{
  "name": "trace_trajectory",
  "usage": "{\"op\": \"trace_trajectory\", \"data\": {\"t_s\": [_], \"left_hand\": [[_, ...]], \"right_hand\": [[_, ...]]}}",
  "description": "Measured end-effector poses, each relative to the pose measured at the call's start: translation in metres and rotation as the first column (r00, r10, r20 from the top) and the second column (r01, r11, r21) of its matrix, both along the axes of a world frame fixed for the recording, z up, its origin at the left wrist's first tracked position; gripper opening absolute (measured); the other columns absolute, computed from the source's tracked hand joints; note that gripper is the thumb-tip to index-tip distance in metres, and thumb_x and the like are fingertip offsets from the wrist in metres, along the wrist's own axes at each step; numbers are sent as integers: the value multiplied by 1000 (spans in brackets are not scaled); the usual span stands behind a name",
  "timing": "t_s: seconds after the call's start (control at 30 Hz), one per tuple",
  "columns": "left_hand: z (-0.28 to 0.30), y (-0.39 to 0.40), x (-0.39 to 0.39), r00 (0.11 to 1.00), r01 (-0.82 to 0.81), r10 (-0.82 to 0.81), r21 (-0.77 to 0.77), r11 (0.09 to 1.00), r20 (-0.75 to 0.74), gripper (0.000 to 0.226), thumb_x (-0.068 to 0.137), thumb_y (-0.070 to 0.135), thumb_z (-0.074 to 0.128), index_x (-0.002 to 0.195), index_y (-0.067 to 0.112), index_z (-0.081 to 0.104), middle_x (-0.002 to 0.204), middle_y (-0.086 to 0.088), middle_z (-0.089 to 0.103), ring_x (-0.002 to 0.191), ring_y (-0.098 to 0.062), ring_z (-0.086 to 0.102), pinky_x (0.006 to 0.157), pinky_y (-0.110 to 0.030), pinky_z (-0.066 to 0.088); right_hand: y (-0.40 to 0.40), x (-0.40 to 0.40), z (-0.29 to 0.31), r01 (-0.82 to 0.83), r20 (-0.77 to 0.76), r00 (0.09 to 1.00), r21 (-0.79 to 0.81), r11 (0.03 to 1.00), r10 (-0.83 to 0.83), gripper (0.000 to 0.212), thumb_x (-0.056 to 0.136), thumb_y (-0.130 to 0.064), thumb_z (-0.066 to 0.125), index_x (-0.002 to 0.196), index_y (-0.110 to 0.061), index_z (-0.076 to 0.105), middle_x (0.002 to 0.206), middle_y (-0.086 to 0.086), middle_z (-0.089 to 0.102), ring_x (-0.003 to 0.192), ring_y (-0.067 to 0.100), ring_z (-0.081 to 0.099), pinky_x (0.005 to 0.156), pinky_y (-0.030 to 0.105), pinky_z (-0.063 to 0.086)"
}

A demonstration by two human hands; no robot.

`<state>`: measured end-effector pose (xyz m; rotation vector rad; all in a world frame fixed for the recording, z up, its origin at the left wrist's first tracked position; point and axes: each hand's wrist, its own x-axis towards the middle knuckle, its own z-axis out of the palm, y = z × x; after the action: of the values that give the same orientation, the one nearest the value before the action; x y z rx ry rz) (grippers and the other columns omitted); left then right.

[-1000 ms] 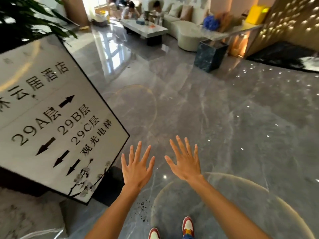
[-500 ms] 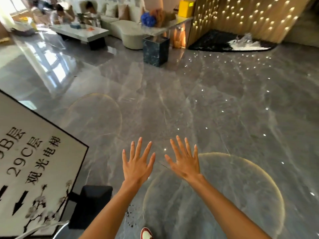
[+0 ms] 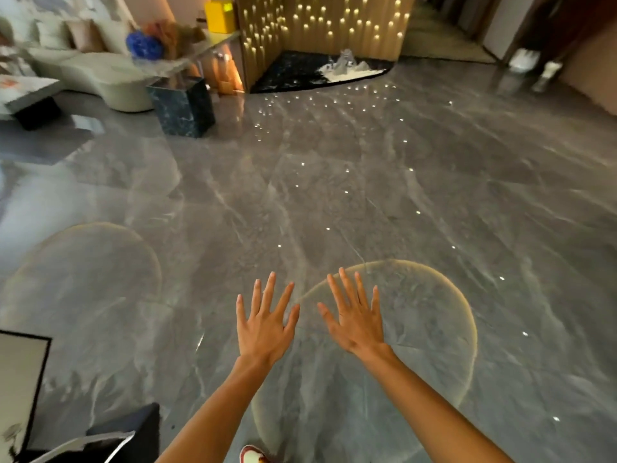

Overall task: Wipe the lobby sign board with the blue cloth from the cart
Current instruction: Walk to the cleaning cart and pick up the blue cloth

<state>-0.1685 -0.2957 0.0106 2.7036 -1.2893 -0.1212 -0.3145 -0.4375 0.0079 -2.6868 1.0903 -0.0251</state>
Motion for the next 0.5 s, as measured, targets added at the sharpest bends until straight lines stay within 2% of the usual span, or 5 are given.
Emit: {"op": "trace_trajectory", "data": {"t_s": [0.13,0.3,0.5], "left_hand": [[5,-28,-54,994,106,-106,-21,994,-5,59,99,65,8,155,48,-1,166,9,-13,153,-21,-10,120,-54,-9],[9,-62,-115,973,229,-229,-7,973,13,59,100,64,10,155,48,-2,165,9,-16,153,-21,-14,121,-54,-8],[14,-106,-179,914,405,-405,-21,914,12,58,100,63,15,156,48,6,167,9,-10,154,-21,-6,122,-54,-2]], "right_hand": [[-11,-64,3,107,-12,994,-12,994,-108,72,96,-72,7,156,-40,-17,164,-12,-29,150,19,-31,122,57,-15],[-22,-136,7,243,4,970,-9,970,-243,71,98,-71,9,156,-41,-18,163,-13,-30,151,19,-30,121,56,-18],[-26,-218,5,441,38,897,18,897,-441,69,98,-70,11,154,-43,-20,162,-16,-31,150,17,-30,122,57,-16]]}}
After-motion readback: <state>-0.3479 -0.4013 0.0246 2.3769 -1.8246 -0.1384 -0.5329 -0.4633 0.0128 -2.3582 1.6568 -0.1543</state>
